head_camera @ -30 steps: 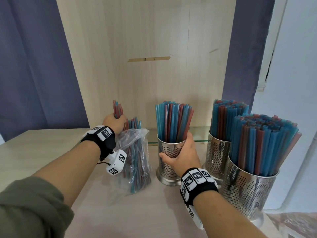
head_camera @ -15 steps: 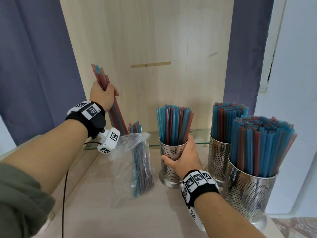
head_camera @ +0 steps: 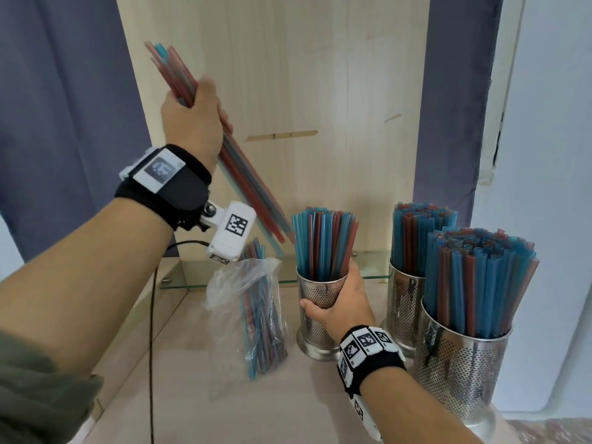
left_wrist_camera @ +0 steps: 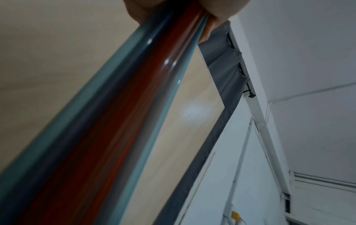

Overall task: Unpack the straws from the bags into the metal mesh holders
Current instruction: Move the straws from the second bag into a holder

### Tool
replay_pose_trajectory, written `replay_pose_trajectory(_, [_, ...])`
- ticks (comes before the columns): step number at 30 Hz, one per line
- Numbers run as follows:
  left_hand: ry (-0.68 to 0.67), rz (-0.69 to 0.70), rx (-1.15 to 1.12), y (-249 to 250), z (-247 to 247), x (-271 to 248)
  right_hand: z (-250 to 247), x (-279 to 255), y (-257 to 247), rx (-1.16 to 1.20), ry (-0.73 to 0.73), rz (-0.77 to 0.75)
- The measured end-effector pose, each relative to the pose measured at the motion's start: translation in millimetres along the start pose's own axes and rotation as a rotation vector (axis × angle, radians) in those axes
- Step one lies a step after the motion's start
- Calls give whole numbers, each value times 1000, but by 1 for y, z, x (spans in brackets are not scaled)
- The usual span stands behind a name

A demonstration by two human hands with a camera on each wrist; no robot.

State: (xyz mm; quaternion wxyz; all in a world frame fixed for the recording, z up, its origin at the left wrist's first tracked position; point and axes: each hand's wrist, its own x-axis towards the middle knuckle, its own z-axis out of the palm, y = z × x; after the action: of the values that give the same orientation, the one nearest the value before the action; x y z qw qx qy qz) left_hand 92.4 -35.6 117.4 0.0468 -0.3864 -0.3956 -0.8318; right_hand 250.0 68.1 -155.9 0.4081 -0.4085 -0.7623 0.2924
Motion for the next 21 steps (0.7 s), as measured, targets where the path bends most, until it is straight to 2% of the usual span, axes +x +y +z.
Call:
replay_pose_trajectory(6, [-29,-126,-68,-31,30,-42,-3,-2,-2,12,-12,1])
replay_pose_trajectory(9, [-23,-158,1,-51,36,-57,-3,-2,-1,28,-12,5])
replay_pose_trajectory(13, [-60,-138,183,-82,31,-76,-3,-2,0,30,-4,5])
replay_pose_trajectory(17, [-169,-104,298,-105,21,-89,-5,-2,0,4,-14,0])
replay_pose_trajectory(21, [-296,-21,388,-108,18,-98,-5,-3,-1,-36,-36,10])
